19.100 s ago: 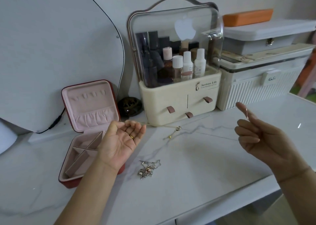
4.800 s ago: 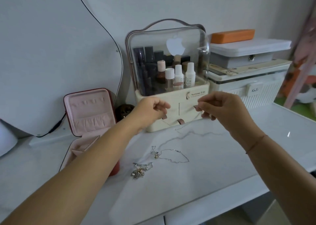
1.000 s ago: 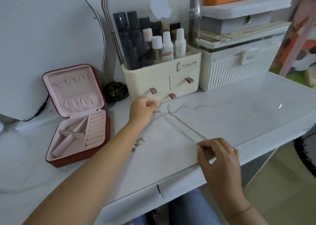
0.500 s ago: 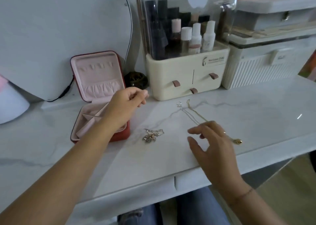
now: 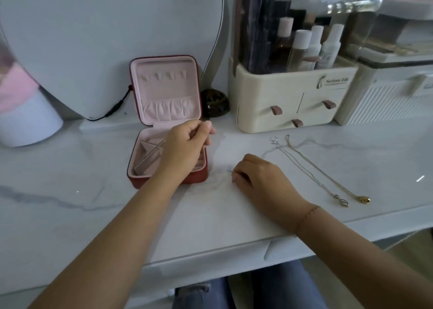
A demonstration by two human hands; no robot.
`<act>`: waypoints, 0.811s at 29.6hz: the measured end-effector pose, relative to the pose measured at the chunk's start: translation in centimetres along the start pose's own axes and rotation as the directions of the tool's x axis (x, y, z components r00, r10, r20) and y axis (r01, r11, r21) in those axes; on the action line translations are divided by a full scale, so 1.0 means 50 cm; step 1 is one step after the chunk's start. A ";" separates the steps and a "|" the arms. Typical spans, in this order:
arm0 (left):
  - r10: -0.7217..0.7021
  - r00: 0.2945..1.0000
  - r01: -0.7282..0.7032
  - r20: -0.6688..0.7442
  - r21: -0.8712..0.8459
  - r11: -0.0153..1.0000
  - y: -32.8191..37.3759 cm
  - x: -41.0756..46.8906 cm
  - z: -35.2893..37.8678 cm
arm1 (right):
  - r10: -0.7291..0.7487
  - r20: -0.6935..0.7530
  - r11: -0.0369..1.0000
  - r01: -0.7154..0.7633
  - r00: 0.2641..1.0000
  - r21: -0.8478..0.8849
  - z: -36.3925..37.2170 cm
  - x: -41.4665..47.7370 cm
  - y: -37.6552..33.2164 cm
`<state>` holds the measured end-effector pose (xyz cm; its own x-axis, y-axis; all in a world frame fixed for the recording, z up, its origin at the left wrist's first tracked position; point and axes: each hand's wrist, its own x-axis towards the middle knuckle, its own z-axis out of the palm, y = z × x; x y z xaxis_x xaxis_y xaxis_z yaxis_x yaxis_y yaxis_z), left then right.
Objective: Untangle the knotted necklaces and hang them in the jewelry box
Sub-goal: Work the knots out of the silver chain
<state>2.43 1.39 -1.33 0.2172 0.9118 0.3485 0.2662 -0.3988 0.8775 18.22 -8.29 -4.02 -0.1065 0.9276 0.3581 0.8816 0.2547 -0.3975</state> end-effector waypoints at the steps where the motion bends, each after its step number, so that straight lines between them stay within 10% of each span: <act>1: 0.017 1.000 -0.017 -0.003 -0.006 1.000 -0.001 -0.001 0.000 | 0.027 -0.007 0.999 -0.026 1.000 0.021 -0.002 0.005 0.000; 9: -0.041 0.982 0.081 0.182 -0.219 0.972 0.040 0.014 0.025 | 0.365 -0.027 0.641 -0.230 0.930 0.733 -0.092 0.081 0.010; 13: -0.159 0.889 0.308 0.429 -0.304 0.902 0.100 0.043 0.053 | 0.310 -0.108 0.597 -0.105 0.945 0.796 -0.132 0.124 0.002; 24: -0.129 0.955 0.204 0.267 -0.276 0.939 0.048 0.050 0.074 | 0.420 -0.006 0.515 -0.233 0.907 0.825 -0.093 0.153 0.057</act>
<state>7.08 2.33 0.44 0.4239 0.8961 0.1316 0.0351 -0.1614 0.9863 22.06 -1.71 1.50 0.2769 0.9470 0.1630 0.0992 0.1406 -0.9851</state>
